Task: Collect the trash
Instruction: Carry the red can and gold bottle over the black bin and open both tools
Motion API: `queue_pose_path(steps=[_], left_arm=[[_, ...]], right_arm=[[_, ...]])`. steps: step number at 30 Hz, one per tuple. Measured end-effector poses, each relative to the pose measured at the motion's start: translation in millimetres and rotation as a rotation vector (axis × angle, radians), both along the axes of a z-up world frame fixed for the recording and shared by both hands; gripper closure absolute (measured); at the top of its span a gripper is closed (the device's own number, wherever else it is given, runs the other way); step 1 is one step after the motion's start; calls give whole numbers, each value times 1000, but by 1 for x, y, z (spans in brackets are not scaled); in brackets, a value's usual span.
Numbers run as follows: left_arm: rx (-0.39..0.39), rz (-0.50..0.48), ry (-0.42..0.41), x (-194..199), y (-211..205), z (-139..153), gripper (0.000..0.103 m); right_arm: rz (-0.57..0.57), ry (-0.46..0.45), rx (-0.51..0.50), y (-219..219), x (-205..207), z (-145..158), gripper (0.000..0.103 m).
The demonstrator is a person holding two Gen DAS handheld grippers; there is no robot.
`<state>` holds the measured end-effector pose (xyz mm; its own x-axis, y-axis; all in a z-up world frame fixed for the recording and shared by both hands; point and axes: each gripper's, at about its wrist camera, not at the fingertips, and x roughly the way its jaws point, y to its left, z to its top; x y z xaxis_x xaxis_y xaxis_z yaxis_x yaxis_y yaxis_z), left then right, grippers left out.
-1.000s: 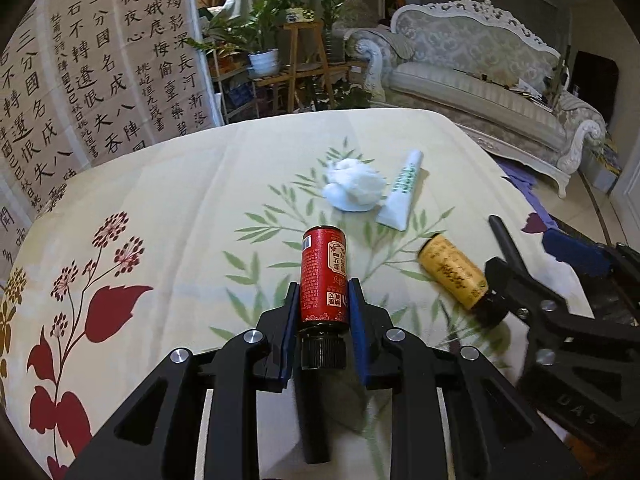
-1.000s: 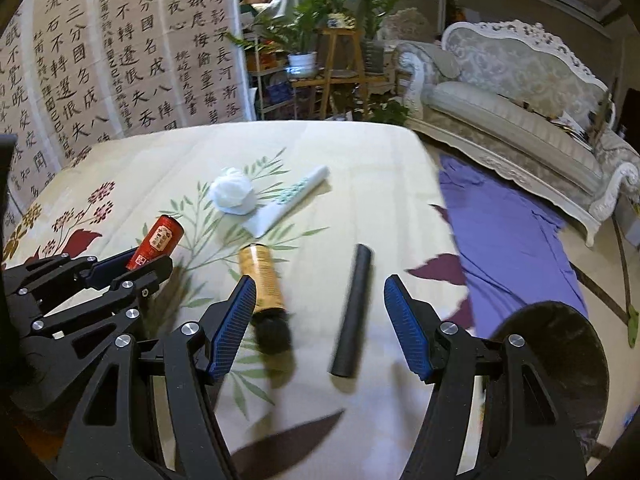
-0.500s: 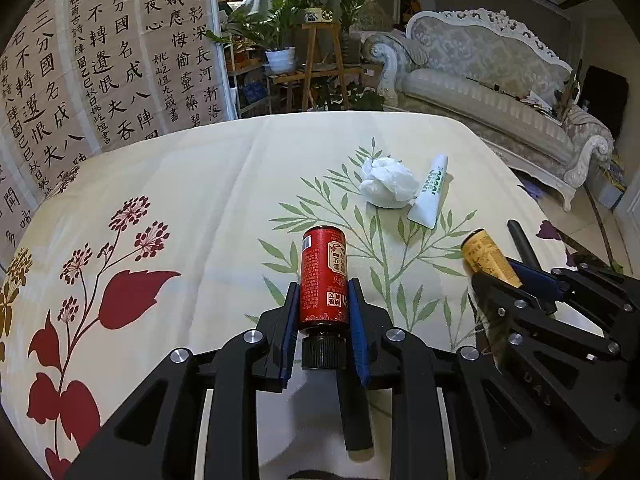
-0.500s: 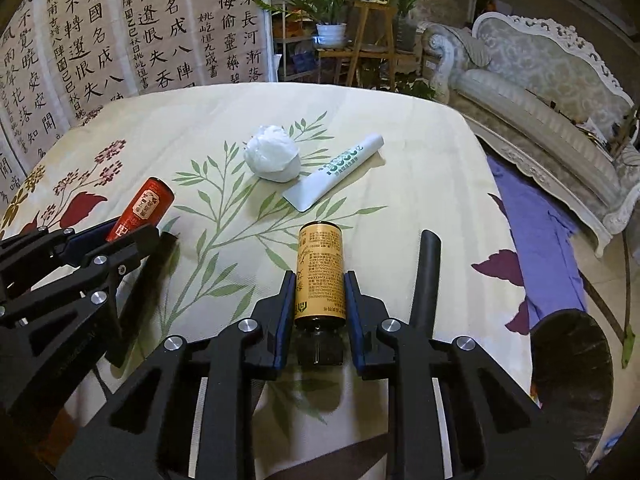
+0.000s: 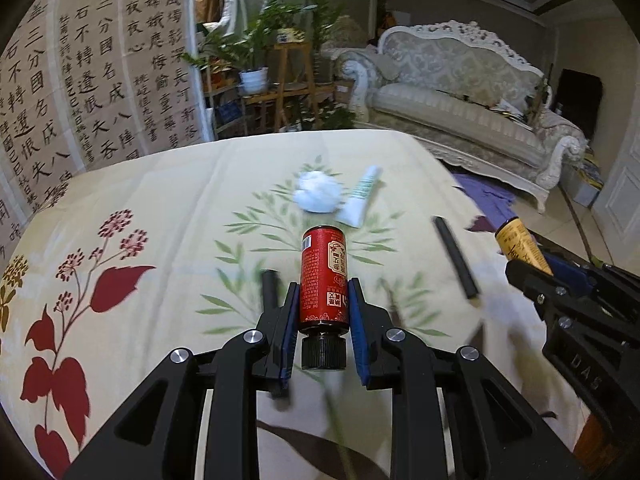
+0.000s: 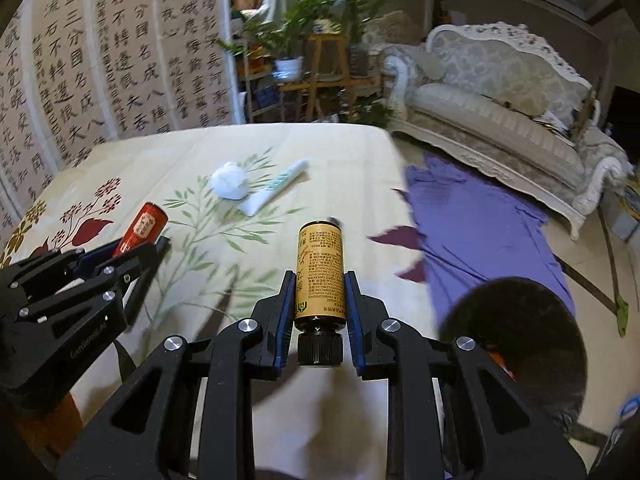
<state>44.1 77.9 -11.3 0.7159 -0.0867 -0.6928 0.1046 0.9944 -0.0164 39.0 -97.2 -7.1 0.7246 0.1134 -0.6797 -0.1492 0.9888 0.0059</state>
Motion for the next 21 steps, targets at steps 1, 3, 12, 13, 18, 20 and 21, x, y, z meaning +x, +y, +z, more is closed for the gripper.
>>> queue_pose_path(steps=[1, 3, 12, 13, 18, 20, 21], left_arm=[[-1, -10, -2, -2, -5, 1, 78], [-4, -31, -5, -7, -15, 2, 78], [-6, -149, -42, -28, -74, 9, 78], [-6, -160, -46, -29, -80, 10, 78], [3, -216, -57, -33, -111, 11, 78], [9, -236, -64, -36, -122, 11, 78], [12, -242, -66, -36, -126, 11, 78]], right_arm=[[-14, -7, -4, -6, -5, 1, 80], [-47, -22, -14, -18, -16, 4, 80], [-179, -48, -10, -71, -43, 6, 80], [-193, -51, -7, -77, -45, 6, 80], [-255, -67, 0, -104, -53, 6, 80], [-274, -72, 2, -112, -56, 5, 80], [-286, -73, 4, -118, -57, 5, 80]])
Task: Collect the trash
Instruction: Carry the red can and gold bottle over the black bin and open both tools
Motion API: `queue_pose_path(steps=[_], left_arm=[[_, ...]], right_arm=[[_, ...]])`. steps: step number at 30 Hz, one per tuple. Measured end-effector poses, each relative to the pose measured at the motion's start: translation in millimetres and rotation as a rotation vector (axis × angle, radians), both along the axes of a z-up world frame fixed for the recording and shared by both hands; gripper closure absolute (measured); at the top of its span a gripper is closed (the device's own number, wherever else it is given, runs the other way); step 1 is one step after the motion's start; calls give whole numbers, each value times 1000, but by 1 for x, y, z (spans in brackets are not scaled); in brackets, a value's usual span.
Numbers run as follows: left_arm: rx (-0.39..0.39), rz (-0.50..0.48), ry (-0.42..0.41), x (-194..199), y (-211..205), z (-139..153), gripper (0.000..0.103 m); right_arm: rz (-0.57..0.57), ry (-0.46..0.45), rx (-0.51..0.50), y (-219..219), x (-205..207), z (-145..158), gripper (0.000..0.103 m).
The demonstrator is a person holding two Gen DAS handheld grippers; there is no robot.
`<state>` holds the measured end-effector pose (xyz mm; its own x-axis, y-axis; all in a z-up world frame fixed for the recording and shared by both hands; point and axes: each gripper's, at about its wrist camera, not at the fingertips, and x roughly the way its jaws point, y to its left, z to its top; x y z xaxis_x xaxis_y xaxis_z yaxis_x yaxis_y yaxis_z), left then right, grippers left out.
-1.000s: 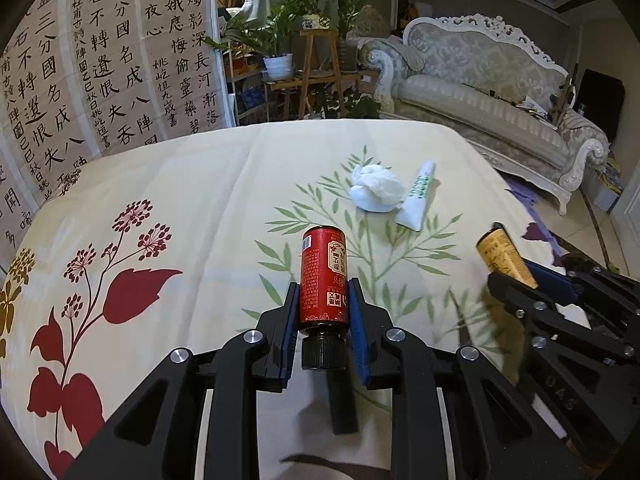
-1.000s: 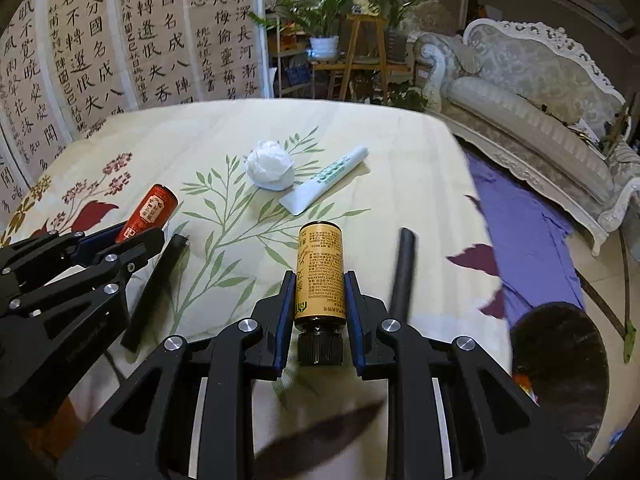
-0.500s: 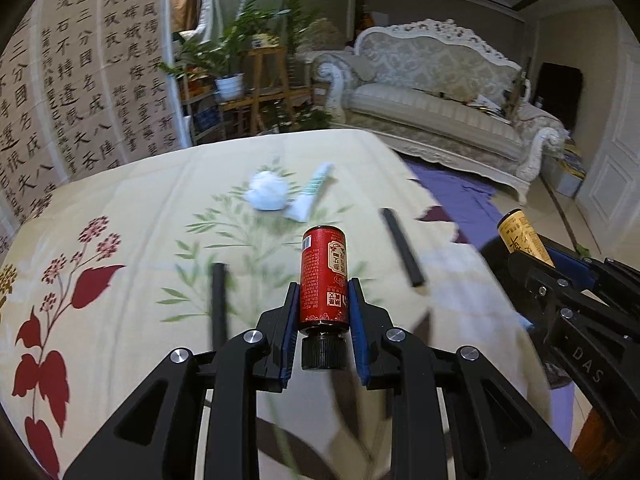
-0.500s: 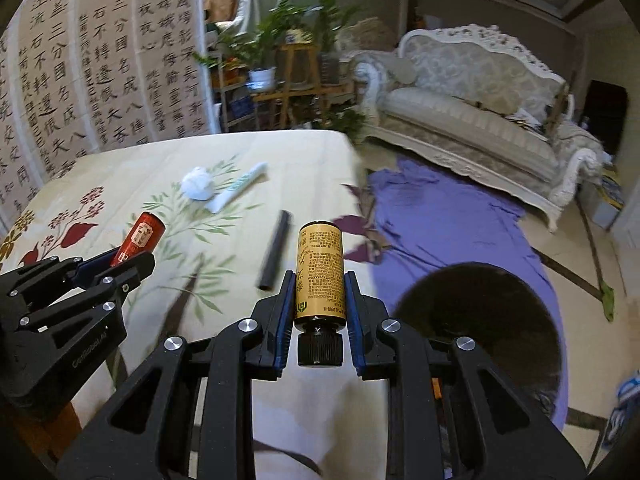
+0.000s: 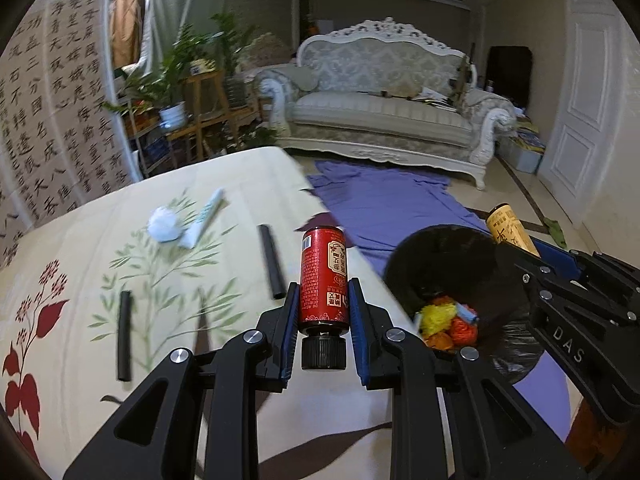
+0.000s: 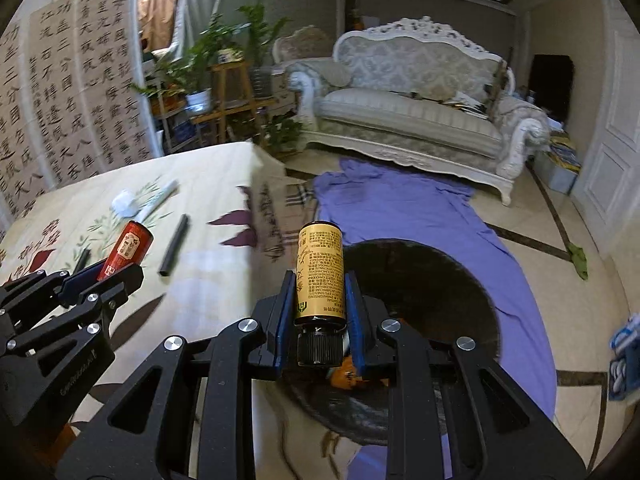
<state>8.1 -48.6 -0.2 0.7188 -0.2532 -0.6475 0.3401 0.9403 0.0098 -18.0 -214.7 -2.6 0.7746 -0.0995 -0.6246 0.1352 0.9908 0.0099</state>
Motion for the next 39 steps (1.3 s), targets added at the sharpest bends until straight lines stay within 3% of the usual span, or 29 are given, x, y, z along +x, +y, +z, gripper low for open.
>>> queue_pose_path(steps=[24, 39], left_arm=[[21, -130, 17, 21, -101, -20, 78], [48, -135, 25, 40, -128, -32, 78]], right_arm=[[-176, 12, 3, -83, 3, -25, 80], [-250, 37, -7, -108, 11, -44, 80]])
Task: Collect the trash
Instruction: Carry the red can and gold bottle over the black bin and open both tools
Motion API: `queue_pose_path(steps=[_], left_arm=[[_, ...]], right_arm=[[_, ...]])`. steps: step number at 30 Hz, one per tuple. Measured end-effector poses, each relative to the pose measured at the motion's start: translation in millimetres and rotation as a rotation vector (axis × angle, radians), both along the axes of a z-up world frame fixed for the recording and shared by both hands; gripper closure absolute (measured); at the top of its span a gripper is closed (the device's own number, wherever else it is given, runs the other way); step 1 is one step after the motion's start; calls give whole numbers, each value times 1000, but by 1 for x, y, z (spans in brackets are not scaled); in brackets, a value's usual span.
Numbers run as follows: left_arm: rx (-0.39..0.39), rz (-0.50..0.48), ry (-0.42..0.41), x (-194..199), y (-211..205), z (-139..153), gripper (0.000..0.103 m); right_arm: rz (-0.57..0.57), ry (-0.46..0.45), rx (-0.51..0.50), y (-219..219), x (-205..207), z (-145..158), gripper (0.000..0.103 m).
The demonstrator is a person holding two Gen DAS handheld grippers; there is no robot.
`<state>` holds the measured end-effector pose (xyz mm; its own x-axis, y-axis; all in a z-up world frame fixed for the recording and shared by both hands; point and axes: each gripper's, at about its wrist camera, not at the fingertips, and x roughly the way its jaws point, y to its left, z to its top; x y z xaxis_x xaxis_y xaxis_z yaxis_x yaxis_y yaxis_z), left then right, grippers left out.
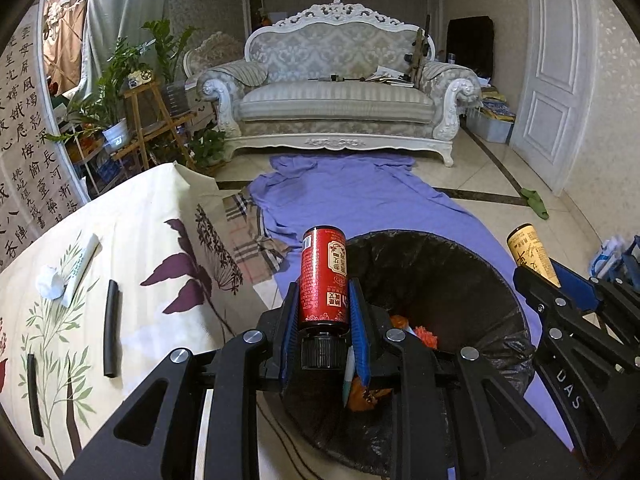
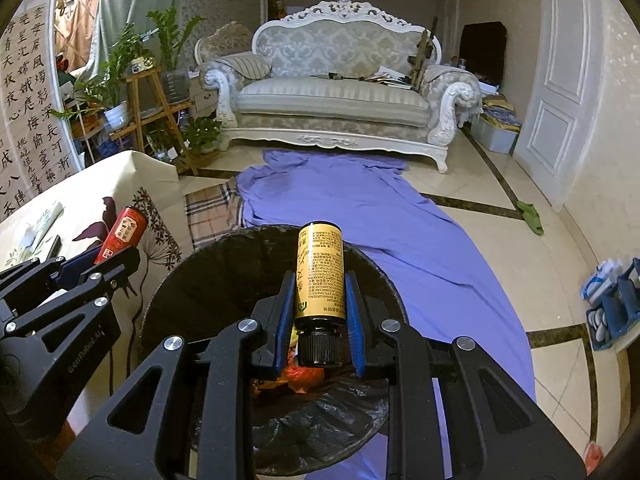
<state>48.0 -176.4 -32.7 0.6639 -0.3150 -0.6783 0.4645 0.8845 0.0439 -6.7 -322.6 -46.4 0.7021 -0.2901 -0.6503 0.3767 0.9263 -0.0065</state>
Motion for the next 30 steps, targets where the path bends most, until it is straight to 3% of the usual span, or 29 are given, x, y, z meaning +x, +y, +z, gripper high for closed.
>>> queue_pose_path(steps=[10, 11, 15, 18, 23, 30], left_arm=[[23, -11, 31, 7, -8, -9, 78], [26, -13, 35, 7, -10, -9, 77], [29, -3, 29, 8, -11, -8, 49], [21, 15, 14, 7, -5, -5, 36], [30, 33, 8, 6, -4, -3, 28], [29, 68, 7, 6, 11, 2, 26]], right_arm=[[-21, 32, 15, -10, 7, -13, 80], [-19, 35, 18, -10, 8, -13, 80], [-34, 33, 10, -12, 8, -15, 67], [-49, 23, 9, -15, 4, -12, 66], [-62, 8, 0, -16, 0, -8, 55], [-50, 4, -5, -8, 1, -3, 46]])
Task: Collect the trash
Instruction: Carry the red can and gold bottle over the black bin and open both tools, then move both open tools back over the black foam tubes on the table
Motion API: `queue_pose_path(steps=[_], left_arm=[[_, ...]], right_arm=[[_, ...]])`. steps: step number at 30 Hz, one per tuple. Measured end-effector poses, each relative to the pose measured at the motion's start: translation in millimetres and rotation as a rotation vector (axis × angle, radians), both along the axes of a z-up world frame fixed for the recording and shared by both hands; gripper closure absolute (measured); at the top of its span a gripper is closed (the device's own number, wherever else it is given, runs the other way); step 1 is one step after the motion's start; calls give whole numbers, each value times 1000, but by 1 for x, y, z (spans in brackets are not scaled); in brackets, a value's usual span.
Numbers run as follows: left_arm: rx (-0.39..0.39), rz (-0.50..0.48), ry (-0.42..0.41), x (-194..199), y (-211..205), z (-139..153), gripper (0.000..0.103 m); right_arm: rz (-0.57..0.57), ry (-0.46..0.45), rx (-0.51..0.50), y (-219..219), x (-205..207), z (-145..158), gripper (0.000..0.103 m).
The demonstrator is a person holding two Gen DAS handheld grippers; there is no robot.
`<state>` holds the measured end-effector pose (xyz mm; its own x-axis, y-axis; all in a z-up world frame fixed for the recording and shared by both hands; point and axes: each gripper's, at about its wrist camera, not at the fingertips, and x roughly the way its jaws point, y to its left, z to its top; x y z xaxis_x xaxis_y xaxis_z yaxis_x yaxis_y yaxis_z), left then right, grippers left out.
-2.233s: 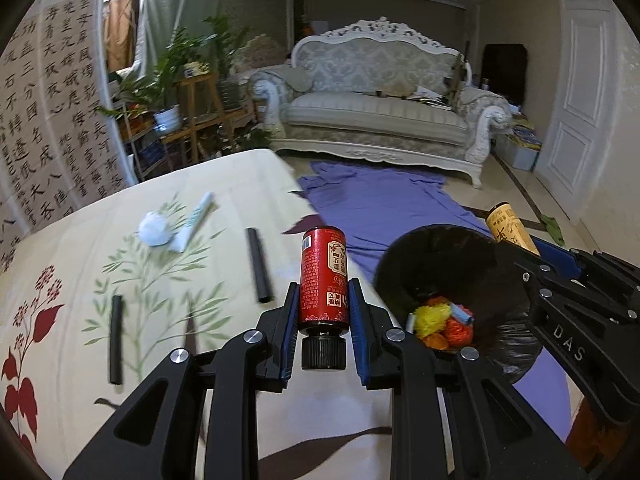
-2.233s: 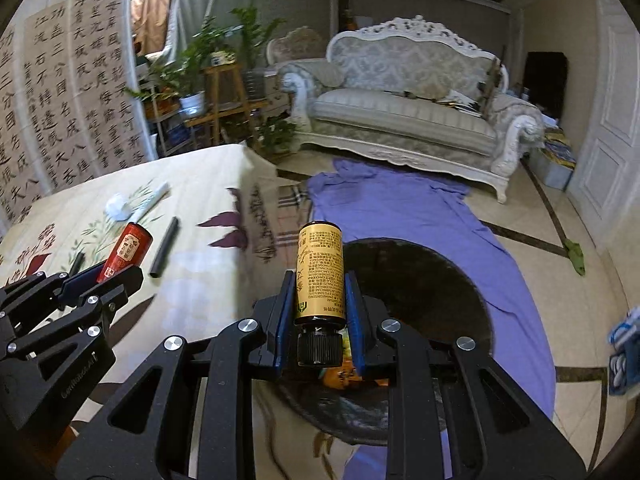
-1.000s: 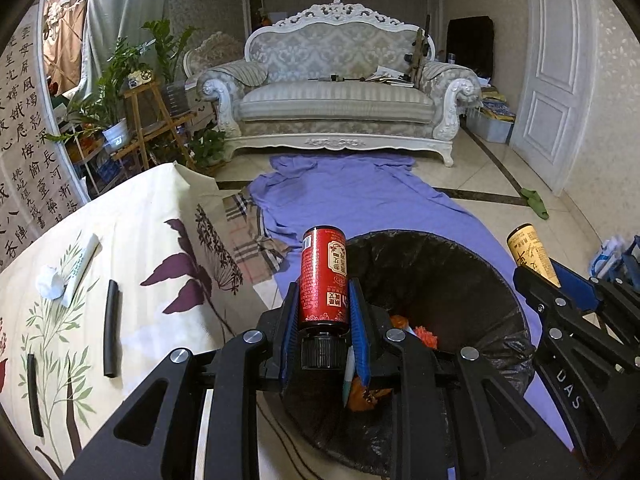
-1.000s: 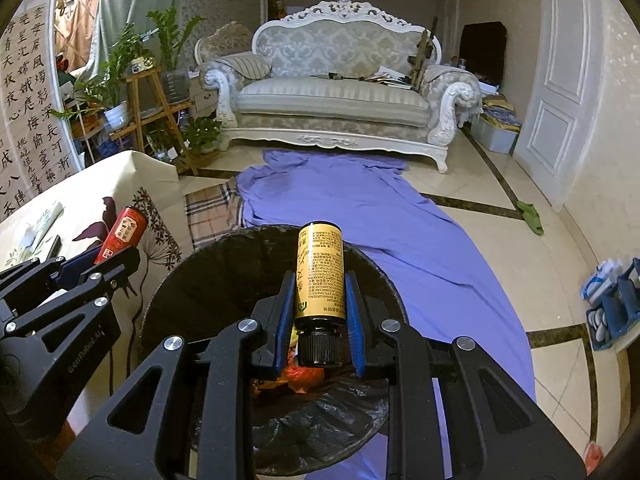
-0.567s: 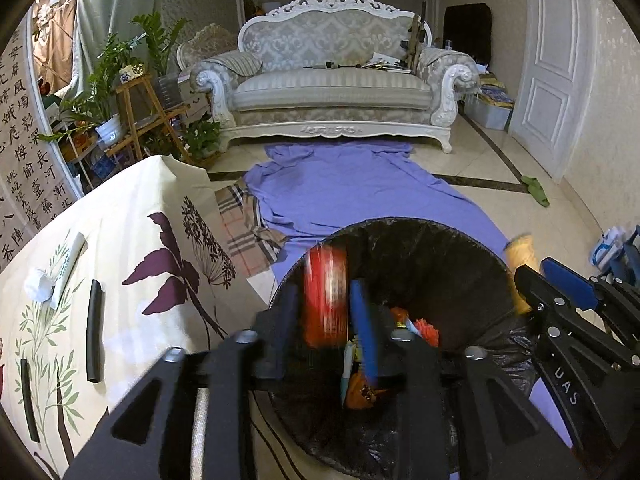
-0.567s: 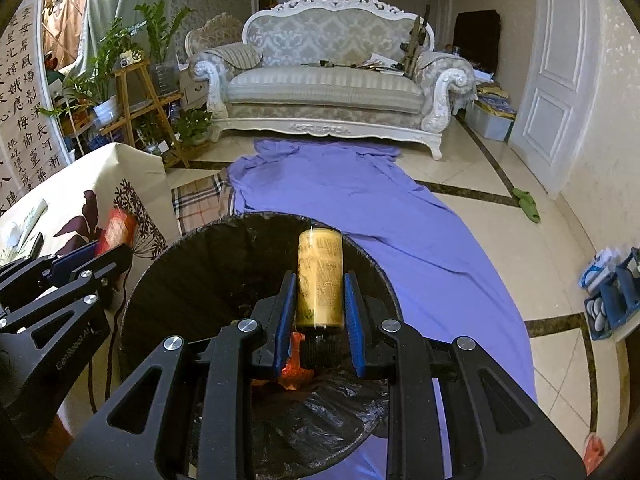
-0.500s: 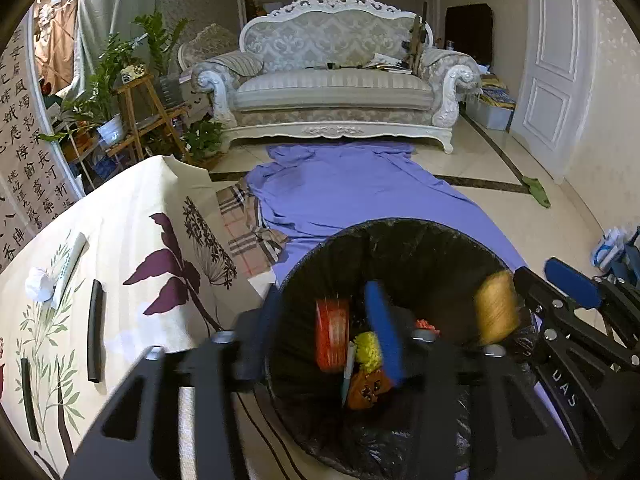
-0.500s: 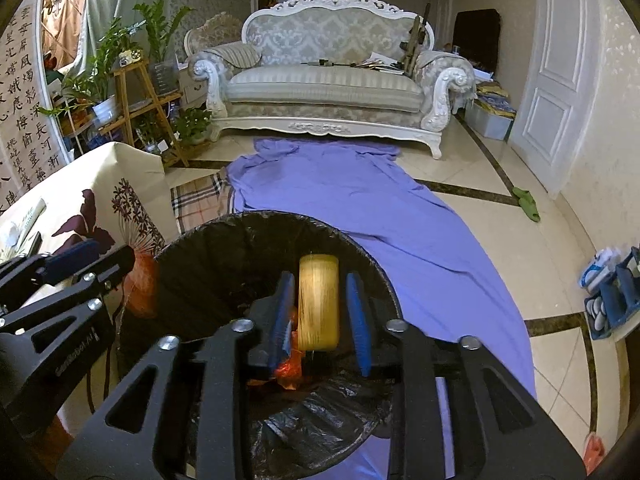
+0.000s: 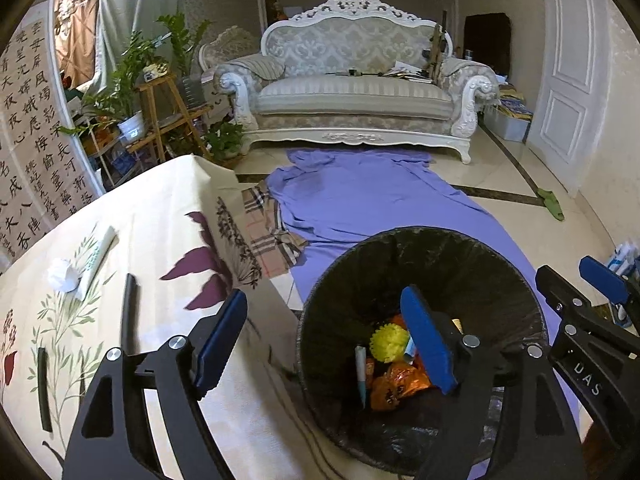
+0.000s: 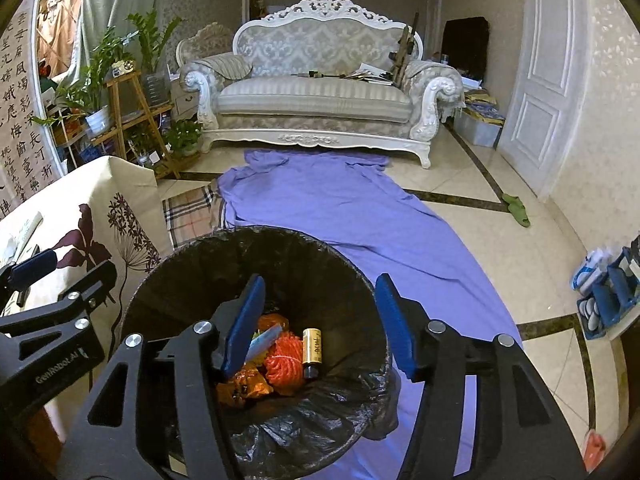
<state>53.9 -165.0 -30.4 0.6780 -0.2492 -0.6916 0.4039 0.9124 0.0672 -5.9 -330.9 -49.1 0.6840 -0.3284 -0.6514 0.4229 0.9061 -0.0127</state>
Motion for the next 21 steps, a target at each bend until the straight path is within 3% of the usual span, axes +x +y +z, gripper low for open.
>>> queue_pose_path(steps=[12, 21], left_arm=[[-6, 114, -20, 1, 58, 13, 23], [-10, 263, -32, 3, 125, 21, 22]], right_arm=[[101, -3, 21, 40, 14, 9, 42], [223, -15, 12, 93, 30, 19, 36]])
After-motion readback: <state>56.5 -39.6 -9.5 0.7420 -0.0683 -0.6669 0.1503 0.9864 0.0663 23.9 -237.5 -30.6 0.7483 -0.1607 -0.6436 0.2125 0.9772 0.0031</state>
